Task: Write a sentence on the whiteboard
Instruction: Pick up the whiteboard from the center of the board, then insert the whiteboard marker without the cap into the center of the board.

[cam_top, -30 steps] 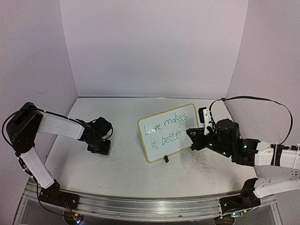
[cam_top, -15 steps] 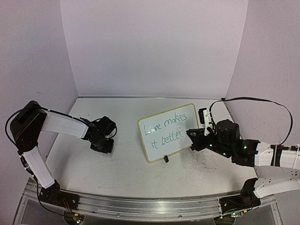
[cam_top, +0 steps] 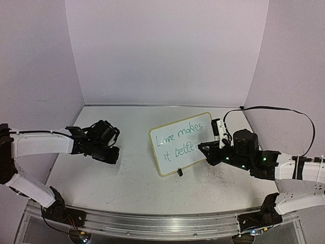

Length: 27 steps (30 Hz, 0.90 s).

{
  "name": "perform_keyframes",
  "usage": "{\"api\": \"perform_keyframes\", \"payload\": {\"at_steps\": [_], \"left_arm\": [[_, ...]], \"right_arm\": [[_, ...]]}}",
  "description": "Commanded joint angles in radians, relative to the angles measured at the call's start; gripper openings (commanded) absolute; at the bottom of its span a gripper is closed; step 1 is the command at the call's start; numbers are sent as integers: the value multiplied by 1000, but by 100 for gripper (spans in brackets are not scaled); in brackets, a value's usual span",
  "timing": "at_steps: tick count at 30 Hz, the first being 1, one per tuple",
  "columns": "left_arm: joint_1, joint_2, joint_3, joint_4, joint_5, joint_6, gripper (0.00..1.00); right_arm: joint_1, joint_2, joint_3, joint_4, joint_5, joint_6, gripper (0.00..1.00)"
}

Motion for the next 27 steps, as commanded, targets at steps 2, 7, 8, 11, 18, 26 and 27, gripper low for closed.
{"api": "perform_keyframes", "payload": {"at_steps": [2, 7, 8, 11, 18, 26, 27], "left_arm": [[-139, -233, -63, 111, 120, 192, 0], [-208, -399, -160, 281, 226, 362, 0], [-215, -412, -173, 303, 239, 402, 0], [-231, -430, -194, 371, 298, 518, 0], [-277, -377, -161, 415, 325, 707, 0], [-327, -334, -144, 408, 263, 789, 0], [-331, -330, -144, 407, 257, 792, 0]], "right_arm": [[-2, 59, 102, 3, -292, -51, 0], [-2, 155, 221, -48, -558, -76, 0], [-2, 170, 244, -54, -606, -77, 0], [-2, 217, 304, -66, -710, -77, 0], [0, 335, 429, -123, -783, -94, 0], [24, 429, 508, -179, -802, -120, 0], [27, 439, 515, -183, -803, -122, 0]]}}
